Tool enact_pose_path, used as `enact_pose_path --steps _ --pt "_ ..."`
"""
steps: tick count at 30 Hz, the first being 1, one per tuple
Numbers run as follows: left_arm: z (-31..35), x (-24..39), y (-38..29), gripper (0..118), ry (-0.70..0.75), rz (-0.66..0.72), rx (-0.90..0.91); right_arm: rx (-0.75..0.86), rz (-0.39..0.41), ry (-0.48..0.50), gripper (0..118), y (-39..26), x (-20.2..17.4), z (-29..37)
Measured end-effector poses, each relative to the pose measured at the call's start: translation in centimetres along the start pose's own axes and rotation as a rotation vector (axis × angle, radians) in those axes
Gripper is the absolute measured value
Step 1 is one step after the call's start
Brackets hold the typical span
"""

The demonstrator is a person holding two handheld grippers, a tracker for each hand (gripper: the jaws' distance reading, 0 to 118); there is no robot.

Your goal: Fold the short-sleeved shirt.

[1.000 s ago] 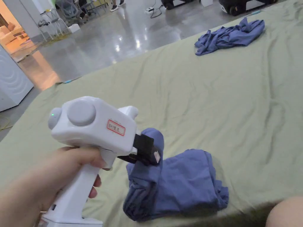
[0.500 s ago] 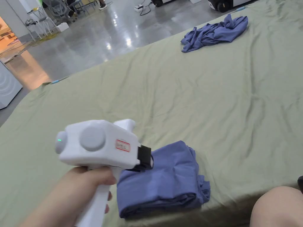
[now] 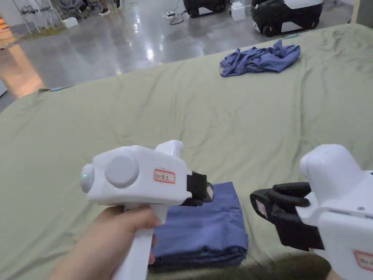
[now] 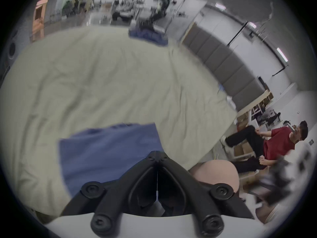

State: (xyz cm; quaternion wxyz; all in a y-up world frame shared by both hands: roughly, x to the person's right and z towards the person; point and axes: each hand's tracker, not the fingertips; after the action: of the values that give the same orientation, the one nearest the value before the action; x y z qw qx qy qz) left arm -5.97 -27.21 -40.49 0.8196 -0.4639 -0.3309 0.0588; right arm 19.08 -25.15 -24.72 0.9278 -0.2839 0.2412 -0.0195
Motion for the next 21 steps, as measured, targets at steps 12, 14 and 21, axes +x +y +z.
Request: enact_pose_path --steps 12,14,21 --pt "5.5 -19.2 -8.6 97 -0.383 0.49 0.041 -0.251 -0.344 0.068 3 -5.9 6.9 -17.3" --pt "2.6 -20.9 -9.4 118 -0.443 0.522 -0.007 -0.262 -0.318 0.053 3 -6.0 7.1 -17.2" --pt "-3.6 -22.6 -7.7 118 -0.689 0.667 0.054 -0.277 -0.263 0.048 3 -5.2 6.5 -17.1"
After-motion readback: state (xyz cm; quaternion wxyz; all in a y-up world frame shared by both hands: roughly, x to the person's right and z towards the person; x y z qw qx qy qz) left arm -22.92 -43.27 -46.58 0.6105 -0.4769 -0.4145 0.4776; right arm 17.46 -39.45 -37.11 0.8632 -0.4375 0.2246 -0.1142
